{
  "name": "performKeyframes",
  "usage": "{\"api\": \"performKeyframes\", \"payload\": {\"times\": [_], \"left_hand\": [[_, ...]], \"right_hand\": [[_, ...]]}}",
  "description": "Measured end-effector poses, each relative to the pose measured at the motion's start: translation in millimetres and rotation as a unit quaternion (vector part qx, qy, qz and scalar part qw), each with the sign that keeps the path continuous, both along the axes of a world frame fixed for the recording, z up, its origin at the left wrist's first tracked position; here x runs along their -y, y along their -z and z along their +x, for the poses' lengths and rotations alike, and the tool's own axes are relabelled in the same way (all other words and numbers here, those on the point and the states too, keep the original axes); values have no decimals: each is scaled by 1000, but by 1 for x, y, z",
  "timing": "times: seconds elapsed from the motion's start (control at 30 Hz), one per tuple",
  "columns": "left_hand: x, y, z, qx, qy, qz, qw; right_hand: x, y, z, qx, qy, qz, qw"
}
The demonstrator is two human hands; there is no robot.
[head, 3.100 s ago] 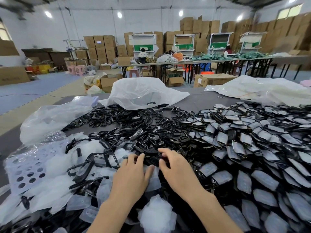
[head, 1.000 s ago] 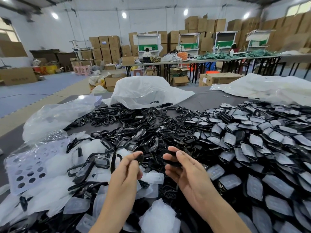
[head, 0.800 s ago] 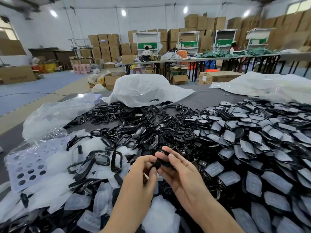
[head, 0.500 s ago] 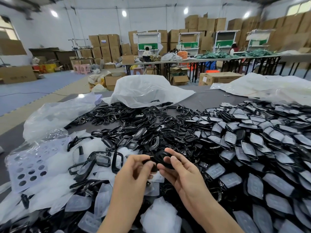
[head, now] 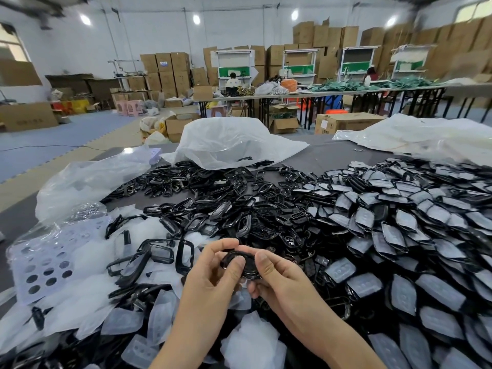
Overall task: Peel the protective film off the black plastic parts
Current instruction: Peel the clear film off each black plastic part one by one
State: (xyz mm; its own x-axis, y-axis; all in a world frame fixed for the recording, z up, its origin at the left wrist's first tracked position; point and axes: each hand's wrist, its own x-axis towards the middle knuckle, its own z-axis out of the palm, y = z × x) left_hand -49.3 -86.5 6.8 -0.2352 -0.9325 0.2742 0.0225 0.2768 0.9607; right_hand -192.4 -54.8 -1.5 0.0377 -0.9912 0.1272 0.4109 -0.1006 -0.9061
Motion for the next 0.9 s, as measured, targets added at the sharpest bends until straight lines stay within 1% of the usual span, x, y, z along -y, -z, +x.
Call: {"api": "performKeyframes", "payload": {"times": [0.07,0.13,0.23,0.37,0.43,0.7,0.77,0.83,0.9], "left_hand": [[0,-2,1,14,21,13,1000],[0,-3,2,39,17,-7,999],[1,-4,5,70,9,-36,997],[2,-8,10,60,85,9,994],[3,-9,11,58,91,19,994],[2,-3,6,44,43,22,998],[-1,-1,4,68,-7,-15,998],[-4,0,2,107,-68,-68,990],[-6,3,0,132,-102,-99,981]], "right_hand": [[-1,0,-4,-21,-9,-1,1000],[-1,0,-6,-42,-9,-1,999],[-2,0,-7,-96,10,-2,995],[-7,-4,-9,-133,20,-1,991],[-9,-7,-9,-147,31,0,989],[-11,-11,-7,-190,122,-5,974],[-10,-10,-6,-207,139,-2,968],[-8,-5,-1,-217,148,-1,965],[-8,-1,4,-220,151,-6,964]]}}
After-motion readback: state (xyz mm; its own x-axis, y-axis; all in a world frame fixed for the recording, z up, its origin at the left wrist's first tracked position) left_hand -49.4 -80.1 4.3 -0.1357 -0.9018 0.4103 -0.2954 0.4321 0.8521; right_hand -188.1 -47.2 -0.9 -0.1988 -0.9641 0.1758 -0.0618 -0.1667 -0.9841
